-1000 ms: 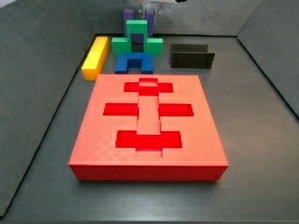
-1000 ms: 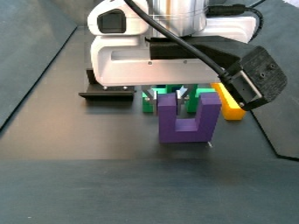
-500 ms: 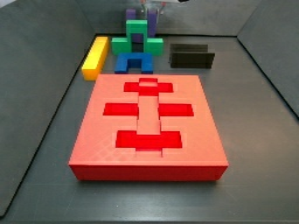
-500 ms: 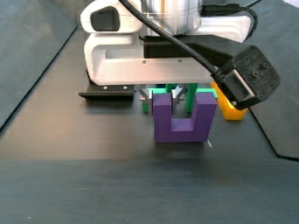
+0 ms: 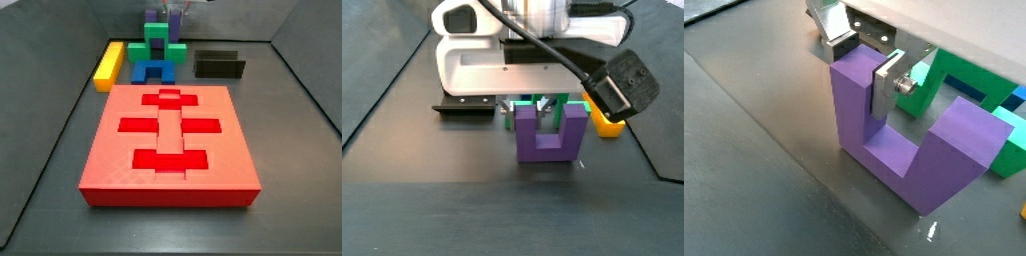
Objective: Pick up the purple object. Move up. Move to above the board. Insert the purple object.
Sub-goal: Pick up the purple object, then move up, then move to above the board.
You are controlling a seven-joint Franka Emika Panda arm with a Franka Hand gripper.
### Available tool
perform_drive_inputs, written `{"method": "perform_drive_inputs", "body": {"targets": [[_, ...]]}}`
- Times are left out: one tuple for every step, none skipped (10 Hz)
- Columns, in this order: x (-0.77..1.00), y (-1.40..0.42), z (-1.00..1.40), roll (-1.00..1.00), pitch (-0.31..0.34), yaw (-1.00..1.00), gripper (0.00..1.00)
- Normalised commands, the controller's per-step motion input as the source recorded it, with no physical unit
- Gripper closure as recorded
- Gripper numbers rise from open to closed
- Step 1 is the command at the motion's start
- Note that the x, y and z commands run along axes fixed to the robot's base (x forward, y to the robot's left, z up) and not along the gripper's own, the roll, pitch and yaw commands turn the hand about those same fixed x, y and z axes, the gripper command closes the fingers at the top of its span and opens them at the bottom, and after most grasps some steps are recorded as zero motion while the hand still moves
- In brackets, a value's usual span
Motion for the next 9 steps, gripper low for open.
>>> {"method": "perform_drive_inputs", "body": {"targets": [[0.00,0.00,0.00,0.00,0.000,0.00,1.00],[0.00,0.00,0.00,0.00,0.000,0.00,1.00],[0.00,0.00,0.00,0.00,0.000,0.00,1.00],[0.00,0.00,0.00,0.00,0.000,0.00,1.00],[0.00,0.00,0.83,0.00,0.000,0.00,1.00],[-0.04,0.01,0.81,-0.01,0.025,0.01,1.00],[-0.07,0.00,0.60,0.00,0.065,0.01,1.00],[-0.02,0.00,0.24,0.04,0.042,0.01,1.00],[0.00,0.00,1.40,0.00,0.000,0.00,1.00]]}}
